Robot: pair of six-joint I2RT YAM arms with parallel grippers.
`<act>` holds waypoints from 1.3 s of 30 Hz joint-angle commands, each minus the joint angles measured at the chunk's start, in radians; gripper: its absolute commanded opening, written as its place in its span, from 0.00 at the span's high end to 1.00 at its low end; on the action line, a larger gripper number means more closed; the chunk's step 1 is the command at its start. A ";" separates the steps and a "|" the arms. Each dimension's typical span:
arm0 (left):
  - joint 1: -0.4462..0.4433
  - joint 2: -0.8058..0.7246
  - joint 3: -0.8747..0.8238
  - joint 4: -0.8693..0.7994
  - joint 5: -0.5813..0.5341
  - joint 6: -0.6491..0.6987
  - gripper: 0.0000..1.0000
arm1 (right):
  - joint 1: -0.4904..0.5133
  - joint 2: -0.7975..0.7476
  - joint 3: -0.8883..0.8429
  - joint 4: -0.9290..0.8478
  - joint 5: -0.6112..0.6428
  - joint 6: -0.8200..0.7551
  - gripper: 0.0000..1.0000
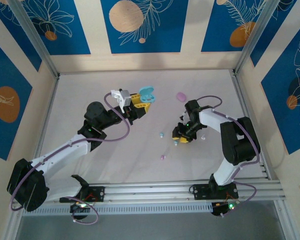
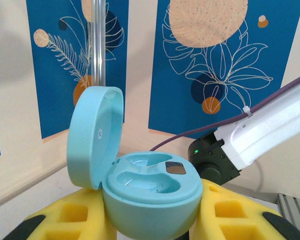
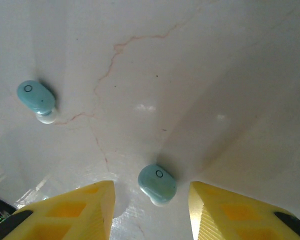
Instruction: Insert wireless bluetooth earbuds into charging case
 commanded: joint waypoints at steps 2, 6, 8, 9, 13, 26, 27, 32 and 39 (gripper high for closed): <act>-0.011 0.007 0.017 0.013 0.007 -0.010 0.75 | 0.014 0.028 -0.004 0.005 -0.026 -0.025 0.56; -0.010 0.009 0.018 0.012 0.009 -0.012 0.75 | 0.026 0.053 0.003 0.002 -0.038 -0.036 0.56; -0.010 0.008 0.018 0.011 0.009 -0.013 0.75 | 0.034 0.059 0.004 0.001 -0.041 -0.040 0.57; -0.010 0.007 0.018 0.010 0.009 -0.013 0.75 | 0.039 0.059 0.003 0.002 -0.039 -0.038 0.58; -0.010 0.007 0.017 0.010 0.011 -0.018 0.75 | 0.049 0.038 0.002 0.002 -0.041 -0.043 0.60; -0.011 0.011 0.020 0.019 0.015 -0.030 0.75 | 0.081 0.006 0.020 0.000 -0.060 -0.053 0.63; -0.011 0.011 0.020 0.019 0.015 -0.030 0.75 | 0.085 0.006 0.020 0.003 -0.057 -0.053 0.63; -0.010 0.012 0.021 0.021 0.017 -0.031 0.75 | 0.095 0.009 0.037 -0.005 -0.048 -0.057 0.63; -0.010 0.013 0.020 0.021 0.015 -0.030 0.75 | 0.104 0.004 0.046 -0.006 -0.045 -0.063 0.62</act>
